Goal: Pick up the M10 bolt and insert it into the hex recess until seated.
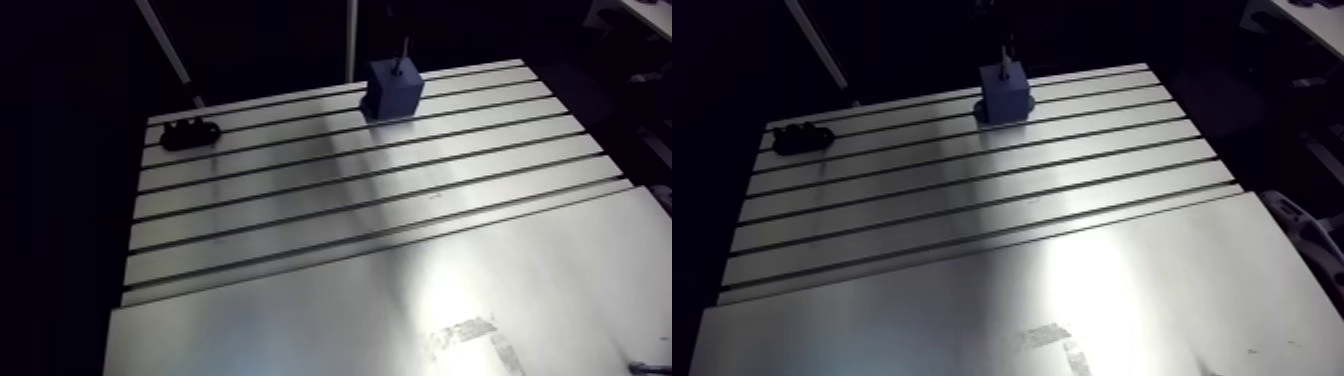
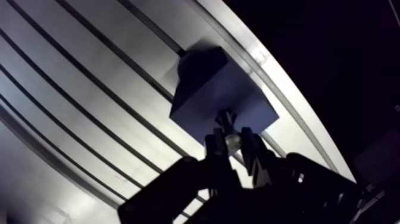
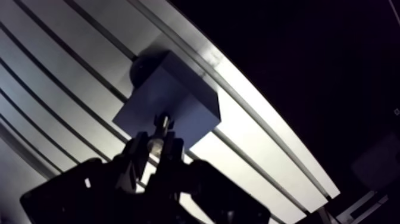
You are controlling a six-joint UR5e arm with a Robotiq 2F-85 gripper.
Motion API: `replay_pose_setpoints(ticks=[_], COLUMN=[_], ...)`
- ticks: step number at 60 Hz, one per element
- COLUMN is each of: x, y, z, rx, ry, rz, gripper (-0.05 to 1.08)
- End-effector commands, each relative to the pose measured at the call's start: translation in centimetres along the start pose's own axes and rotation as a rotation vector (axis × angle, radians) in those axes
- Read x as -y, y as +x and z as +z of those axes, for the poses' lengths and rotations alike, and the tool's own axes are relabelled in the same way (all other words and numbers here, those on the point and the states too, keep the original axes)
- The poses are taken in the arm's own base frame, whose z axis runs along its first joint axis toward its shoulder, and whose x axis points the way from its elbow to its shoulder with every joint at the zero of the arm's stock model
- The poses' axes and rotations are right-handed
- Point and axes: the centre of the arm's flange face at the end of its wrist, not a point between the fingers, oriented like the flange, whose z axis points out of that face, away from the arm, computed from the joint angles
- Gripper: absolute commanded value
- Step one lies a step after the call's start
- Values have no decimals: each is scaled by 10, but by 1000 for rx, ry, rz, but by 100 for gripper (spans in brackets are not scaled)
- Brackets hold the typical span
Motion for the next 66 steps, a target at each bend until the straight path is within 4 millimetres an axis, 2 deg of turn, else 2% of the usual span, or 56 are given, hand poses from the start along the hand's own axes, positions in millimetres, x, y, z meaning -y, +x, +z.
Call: replay_pose_setpoints(ticks=[1,53,66], x=[0,2,-1], y=[0,0,0], z=[1,4,-3], rx=[2,6,-3], ry=[0,3,-6], rz=[-1,-3,-11], gripper=[101,101,101])
